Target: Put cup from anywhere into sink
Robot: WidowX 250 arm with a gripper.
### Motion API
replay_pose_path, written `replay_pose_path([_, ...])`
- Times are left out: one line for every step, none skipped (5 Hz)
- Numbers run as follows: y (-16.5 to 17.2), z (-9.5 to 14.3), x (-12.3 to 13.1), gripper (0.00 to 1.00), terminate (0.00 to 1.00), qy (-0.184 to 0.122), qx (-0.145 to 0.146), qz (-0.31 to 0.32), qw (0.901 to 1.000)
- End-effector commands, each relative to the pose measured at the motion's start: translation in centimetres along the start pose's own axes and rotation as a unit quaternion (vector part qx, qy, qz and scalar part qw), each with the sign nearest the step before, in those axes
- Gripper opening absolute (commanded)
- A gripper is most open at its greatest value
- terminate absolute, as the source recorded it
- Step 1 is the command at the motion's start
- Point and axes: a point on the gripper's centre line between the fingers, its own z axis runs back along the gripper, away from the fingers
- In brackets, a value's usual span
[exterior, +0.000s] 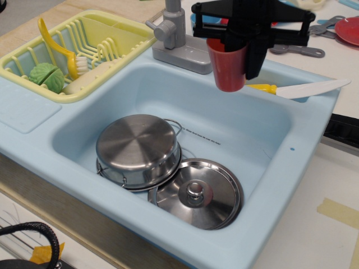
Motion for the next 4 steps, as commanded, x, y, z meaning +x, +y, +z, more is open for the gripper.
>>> replay_pose_path([-0.81,0.67,-2.65,0.0,0.0,-0.012,-0.028,0.036,0.9989])
replay_pose_path([-1.02,0.48,-3.56,1.0,0.0,-0.028,-0.044,0.044,0.9977])
replay_pose_path([-1.02,0.48,-3.56,1.0,0.0,-0.028,-0.044,0.044,0.9977])
replay_pose_path([-1.02,0.48,-3.56,1.0,0.0,-0.028,-0.044,0.044,0.9977])
